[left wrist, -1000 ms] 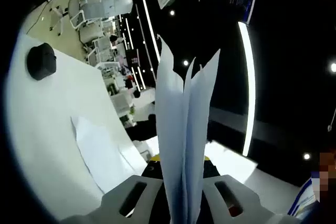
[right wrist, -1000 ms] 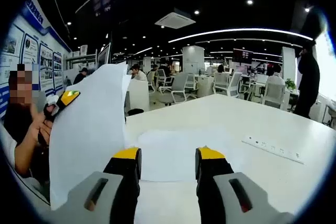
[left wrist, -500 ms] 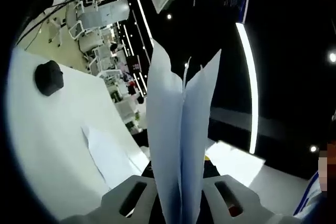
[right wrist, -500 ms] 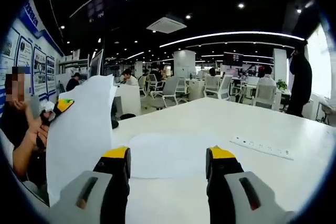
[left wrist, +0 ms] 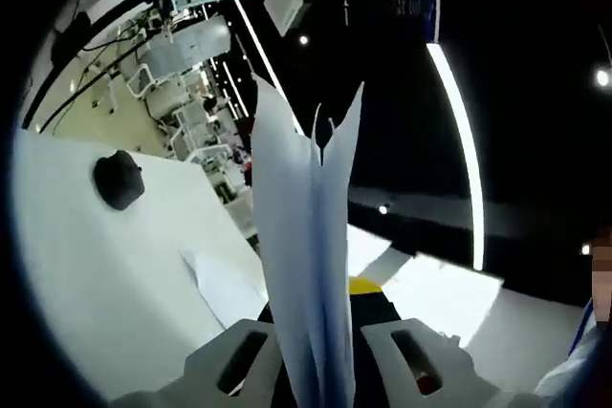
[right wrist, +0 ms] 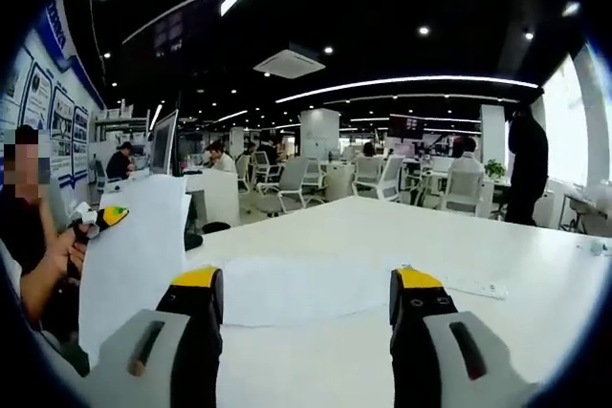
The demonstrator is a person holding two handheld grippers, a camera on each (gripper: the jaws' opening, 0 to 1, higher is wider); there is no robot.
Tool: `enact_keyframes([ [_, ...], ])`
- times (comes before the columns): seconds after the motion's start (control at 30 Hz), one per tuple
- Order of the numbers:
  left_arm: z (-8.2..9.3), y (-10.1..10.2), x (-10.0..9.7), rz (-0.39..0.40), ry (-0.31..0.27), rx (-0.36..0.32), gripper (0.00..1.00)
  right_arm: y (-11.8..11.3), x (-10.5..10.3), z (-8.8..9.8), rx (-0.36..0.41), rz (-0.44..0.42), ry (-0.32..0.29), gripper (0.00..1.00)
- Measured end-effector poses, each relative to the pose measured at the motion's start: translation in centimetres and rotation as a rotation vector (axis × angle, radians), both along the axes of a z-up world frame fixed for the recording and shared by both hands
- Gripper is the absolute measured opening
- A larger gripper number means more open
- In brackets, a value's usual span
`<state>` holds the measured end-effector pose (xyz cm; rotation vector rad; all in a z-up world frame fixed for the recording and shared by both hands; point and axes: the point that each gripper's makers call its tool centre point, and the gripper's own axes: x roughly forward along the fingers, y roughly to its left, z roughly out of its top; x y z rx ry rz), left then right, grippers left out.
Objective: Organize the stack of printing papers by aligning and flattening the scattered papers on the table
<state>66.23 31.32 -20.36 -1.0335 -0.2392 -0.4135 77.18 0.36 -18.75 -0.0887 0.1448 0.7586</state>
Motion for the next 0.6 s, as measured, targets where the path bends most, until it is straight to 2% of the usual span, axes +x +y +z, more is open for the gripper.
enact_keyframes([
  [0.17,-0.5,1.1,-0.3,0.038,0.007,0.046,0.06,-0.5,-0.2,-0.2,-0.028,0.000,0.004,0.70],
  [0.2,-0.8,1.3,-0.2,0.048,0.013,0.071,0.06,-0.7,-0.1,-0.3,-0.035,-0.007,0.008,0.70],
  [0.4,-1.6,1.9,0.2,0.127,0.046,0.253,0.06,-1.5,0.4,-0.6,-0.055,-0.022,0.019,0.70],
  [0.6,-2.5,3.0,0.4,0.203,0.084,0.483,0.06,-2.2,1.0,-0.9,-0.087,-0.028,0.032,0.70],
])
